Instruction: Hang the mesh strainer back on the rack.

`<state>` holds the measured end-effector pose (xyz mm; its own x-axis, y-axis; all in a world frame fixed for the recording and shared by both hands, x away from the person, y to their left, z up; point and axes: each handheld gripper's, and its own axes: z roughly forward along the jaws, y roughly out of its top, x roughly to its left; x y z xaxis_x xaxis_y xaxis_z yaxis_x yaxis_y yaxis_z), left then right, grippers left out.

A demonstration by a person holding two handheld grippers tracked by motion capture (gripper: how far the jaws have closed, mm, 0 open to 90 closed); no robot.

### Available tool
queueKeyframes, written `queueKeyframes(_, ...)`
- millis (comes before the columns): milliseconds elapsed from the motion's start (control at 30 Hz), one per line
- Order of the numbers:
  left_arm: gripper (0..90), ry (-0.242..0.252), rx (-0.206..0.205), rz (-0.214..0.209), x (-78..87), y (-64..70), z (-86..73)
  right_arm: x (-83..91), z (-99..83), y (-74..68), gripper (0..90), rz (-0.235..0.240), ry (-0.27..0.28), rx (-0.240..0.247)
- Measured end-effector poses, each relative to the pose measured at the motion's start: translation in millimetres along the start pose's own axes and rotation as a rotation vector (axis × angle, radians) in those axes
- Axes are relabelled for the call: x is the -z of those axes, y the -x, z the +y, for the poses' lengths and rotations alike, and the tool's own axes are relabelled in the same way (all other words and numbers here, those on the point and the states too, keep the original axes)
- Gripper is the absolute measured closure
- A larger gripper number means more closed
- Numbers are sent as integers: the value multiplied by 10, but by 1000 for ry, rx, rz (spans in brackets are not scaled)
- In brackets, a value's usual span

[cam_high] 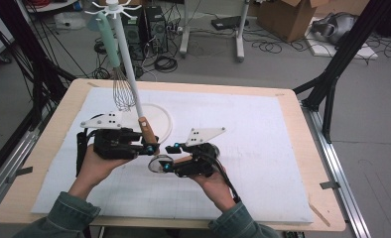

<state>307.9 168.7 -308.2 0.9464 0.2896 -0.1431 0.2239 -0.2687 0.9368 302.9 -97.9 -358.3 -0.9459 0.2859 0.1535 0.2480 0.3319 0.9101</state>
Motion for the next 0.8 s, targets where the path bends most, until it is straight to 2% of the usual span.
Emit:
queueKeyframes(133,721,-6,-5,11,49,-46,69,102,-17,60,372,-23,-6,-29)
queueKeyframes(333,721,-21,-19,28,111,-123,208,279,-88,159,326,-71,-23,-53)
queueKeyframes(600,721,-19,-34,45,208,-217,427,539,-162,267,274,-126,-2,-90)
queueKeyframes(800,721,-17,-42,55,274,-268,565,707,-216,319,239,-163,16,-100)
